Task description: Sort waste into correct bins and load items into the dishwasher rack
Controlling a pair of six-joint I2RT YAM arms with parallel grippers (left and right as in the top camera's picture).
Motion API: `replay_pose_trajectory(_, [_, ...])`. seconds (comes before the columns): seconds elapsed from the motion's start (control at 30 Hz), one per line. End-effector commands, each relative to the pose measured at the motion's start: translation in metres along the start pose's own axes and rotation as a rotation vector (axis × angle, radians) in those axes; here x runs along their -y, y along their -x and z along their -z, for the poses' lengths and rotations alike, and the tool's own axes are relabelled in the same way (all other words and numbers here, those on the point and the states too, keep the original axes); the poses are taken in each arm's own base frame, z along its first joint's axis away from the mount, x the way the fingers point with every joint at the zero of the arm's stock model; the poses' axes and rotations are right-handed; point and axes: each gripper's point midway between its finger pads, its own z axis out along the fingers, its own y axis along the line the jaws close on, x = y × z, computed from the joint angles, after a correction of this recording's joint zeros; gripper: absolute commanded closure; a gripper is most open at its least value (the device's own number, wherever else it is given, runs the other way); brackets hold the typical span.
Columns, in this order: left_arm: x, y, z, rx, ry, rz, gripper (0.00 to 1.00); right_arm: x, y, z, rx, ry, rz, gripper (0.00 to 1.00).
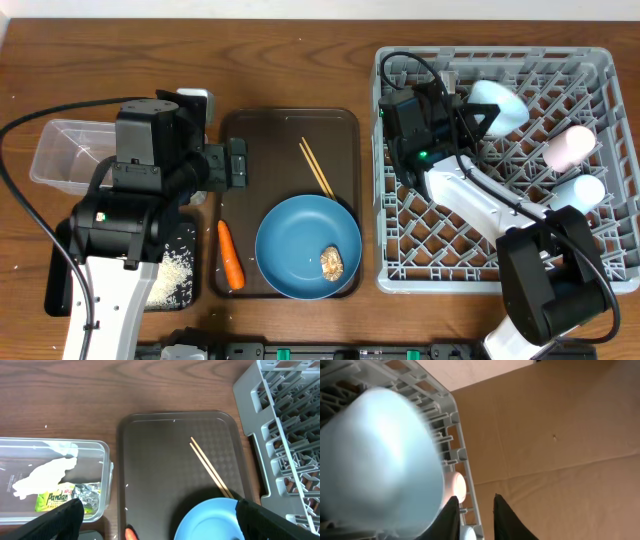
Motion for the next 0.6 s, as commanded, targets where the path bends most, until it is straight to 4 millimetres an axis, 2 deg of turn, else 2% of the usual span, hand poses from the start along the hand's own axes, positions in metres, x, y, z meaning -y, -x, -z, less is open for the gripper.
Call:
replay_pose_trajectory(0.0, [0.001,0.006,0.005,0.017,-0.007,0.007,0.02,0.014,0.002,0.004,-0.021,-0.076,-0.109,0.79])
replay_pose_trajectory(0.3, [0.001,0.006,0.005,0.017,-0.007,0.008,0.02,0.034,0.030,0.012,0.029,-0.061,-0.341,0.56])
replay_pose_trajectory(0.43, [0.001,0.006,0.005,0.017,-0.007,0.007,0.02,0.036,0.056,0.013,0.124,0.016,-0.382,0.49])
replay_pose_trajectory(0.57, [0.001,0.006,0.005,0.017,-0.007,0.007,0.02,0.048,0.092,0.020,0.264,0.076,-0.436,0.39])
